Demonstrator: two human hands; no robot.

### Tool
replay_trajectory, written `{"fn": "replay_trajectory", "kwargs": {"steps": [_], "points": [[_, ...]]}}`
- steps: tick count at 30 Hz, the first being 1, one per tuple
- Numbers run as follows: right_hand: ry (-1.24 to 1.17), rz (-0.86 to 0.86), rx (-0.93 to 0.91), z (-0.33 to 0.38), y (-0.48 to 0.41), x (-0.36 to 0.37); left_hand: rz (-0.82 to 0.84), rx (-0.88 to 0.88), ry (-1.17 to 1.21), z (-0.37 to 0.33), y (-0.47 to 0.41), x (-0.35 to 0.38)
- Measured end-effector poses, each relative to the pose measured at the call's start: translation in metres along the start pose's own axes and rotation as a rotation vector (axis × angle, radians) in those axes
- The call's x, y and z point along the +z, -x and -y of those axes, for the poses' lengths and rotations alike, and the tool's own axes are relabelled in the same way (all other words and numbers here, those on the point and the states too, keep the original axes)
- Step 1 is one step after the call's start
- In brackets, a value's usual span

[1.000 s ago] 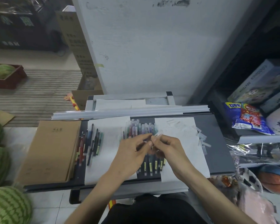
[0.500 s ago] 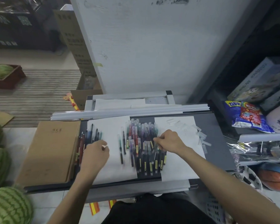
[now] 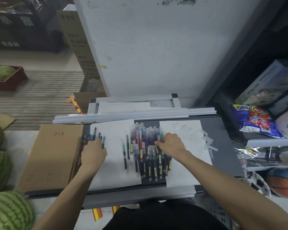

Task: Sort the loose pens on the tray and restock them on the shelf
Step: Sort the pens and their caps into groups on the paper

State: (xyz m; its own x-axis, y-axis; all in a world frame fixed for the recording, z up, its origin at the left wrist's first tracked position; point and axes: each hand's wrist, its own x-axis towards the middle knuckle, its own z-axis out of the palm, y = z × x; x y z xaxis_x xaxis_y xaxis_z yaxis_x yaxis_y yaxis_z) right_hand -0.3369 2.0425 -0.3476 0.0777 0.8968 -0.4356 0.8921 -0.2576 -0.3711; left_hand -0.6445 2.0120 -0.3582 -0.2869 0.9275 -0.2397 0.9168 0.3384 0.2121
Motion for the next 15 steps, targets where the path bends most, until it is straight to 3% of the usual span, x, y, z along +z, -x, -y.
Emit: {"fn": "replay_trajectory", "kwargs": {"steps": [9,15], "points": [[-0.014,-0.038,-0.001,-0.012,-0.001,-0.003,0.036,-0.011,-0.022,-0.003,-0.004,0.003],[0.229,-0.146,-0.021,-0.05,-0.005,-0.033,0.049,0.012,-0.017,-0.013,0.006,-0.012]]}}
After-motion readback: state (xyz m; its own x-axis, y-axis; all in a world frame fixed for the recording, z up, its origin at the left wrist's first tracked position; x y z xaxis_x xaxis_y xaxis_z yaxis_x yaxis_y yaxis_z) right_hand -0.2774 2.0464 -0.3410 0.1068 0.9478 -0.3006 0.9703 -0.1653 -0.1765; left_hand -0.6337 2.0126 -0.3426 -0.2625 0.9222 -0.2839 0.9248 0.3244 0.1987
